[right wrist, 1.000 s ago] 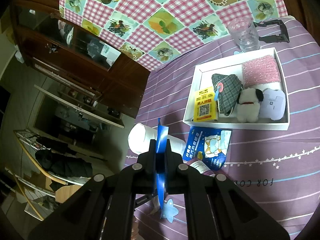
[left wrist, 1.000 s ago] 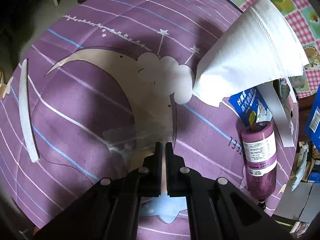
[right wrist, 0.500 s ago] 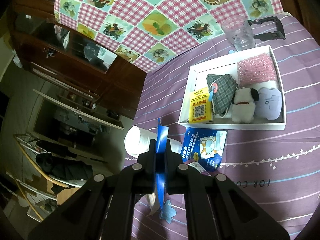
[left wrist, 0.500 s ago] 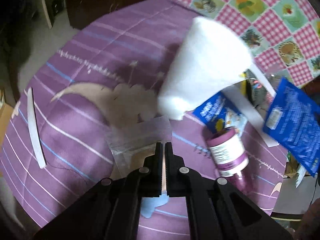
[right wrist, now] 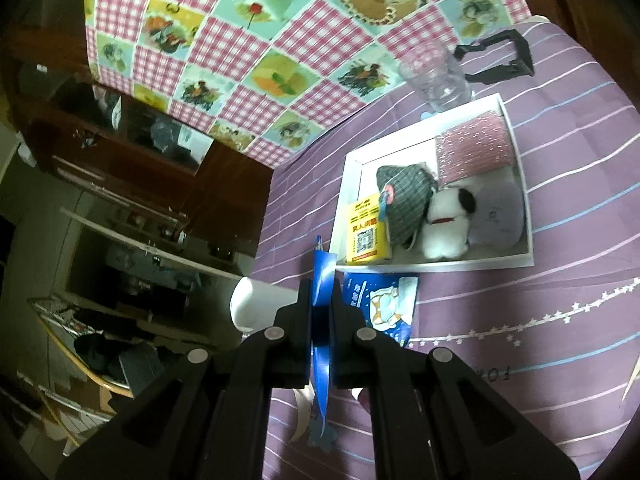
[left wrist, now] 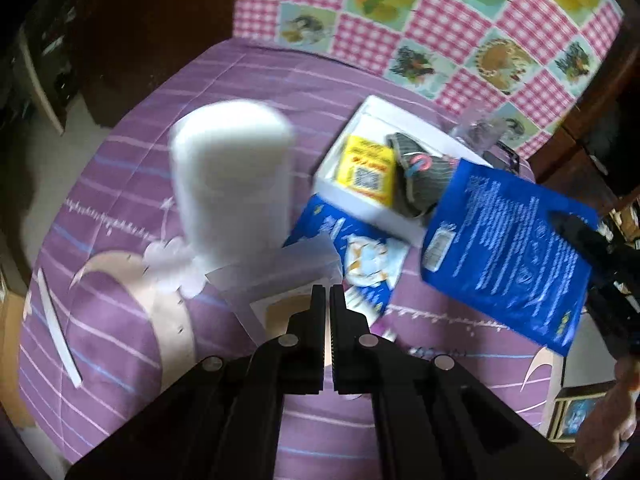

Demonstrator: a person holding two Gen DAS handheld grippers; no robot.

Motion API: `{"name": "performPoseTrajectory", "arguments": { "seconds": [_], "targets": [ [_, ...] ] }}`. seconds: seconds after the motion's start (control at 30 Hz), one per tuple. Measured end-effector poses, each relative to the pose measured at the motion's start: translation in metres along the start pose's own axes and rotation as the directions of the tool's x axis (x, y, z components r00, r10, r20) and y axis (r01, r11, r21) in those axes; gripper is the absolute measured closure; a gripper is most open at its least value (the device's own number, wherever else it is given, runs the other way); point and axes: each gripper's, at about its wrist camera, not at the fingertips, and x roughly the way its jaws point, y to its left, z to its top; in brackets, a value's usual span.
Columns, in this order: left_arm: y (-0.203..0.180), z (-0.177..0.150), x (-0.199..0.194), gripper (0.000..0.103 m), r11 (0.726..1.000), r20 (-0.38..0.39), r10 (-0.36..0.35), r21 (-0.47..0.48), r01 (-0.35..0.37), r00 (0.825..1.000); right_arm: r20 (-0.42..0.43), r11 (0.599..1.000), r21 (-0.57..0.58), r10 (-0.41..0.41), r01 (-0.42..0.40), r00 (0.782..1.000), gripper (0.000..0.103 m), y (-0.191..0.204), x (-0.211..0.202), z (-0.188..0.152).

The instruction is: Organize soft objects

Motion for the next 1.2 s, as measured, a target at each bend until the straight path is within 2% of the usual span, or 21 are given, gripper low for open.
{"name": "performPoseTrajectory", "arguments": {
  "seconds": [0.47,0.67,0.87,1.0,1.1,1.2],
  "targets": [
    [-0.075,0.048,0.025,0.102,0.989,-0.006,-0.058,0.135,0.058,0.998,0.099,0.992,0.126,0.003,-0.016,0.995,0.096,-0.048,-0.008,0.019],
    [-0.086,0.072,0.037,0.102,0.986,-0.01,-0.1,0.13,0.1,0.995,0.153,0.98,0.196,-0.003,-0.027,0.988,0.096,-0.068,0.005,0.03],
    [-0.095,0.093,0.047,0.102,0.984,0.043,-0.108,0.15,0.101,0.993,0.221,0.975,0.21,0.025,-0.073,0.975,0.096,-0.071,0.014,0.037],
    [-0.098,0.102,0.055,0.102,0.981,0.109,-0.124,0.163,0.105,0.986,0.244,0.973,0.216,0.031,-0.085,0.969,0.096,-0.073,0.024,0.041],
    [-0.095,0.106,0.064,0.102,0.983,0.158,-0.106,0.163,0.08,0.982,0.278,0.975,0.213,-0.007,-0.055,0.96,0.096,-0.075,0.026,0.042],
    [-0.091,0.111,0.083,0.102,0.985,0.167,-0.081,0.166,0.053,0.983,0.351,0.981,0.192,-0.058,-0.011,0.935,0.096,-0.077,0.025,0.043]
  ]
}}
